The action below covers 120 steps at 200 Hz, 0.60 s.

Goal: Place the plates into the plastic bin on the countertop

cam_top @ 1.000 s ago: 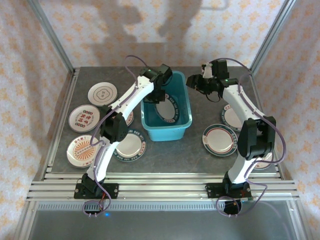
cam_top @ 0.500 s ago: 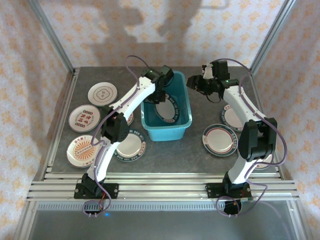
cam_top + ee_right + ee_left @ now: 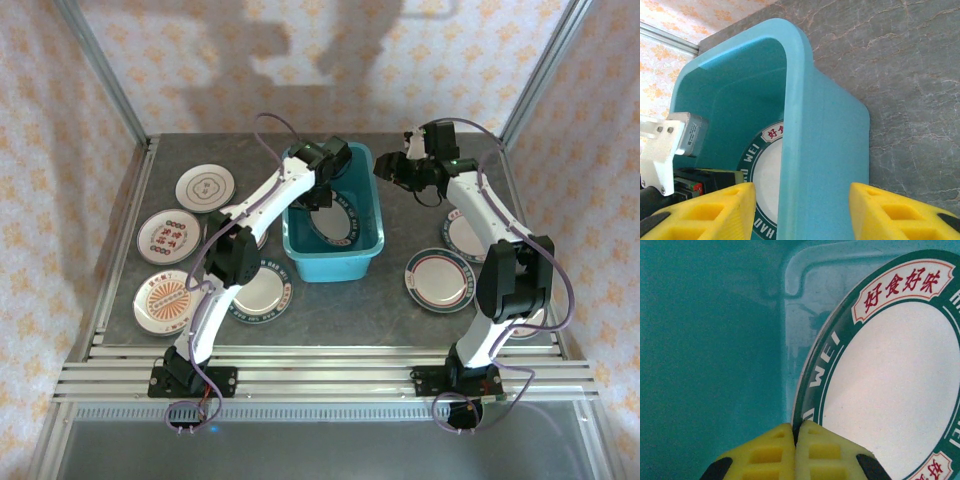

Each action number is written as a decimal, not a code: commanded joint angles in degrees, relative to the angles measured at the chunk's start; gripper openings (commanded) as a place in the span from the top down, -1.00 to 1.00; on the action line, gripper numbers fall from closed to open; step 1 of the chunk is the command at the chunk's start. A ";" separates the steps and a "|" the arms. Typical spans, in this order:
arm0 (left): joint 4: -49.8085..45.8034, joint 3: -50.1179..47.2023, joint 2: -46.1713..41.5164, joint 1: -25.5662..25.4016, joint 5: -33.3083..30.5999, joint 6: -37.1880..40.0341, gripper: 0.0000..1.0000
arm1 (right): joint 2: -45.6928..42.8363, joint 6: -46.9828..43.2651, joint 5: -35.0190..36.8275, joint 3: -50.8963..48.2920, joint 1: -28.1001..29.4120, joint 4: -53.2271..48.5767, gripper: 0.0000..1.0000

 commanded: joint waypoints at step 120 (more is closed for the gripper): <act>-0.32 -1.71 5.03 -1.03 -1.39 -5.11 0.99 | 0.96 -1.46 1.26 0.11 0.33 -1.12 -0.03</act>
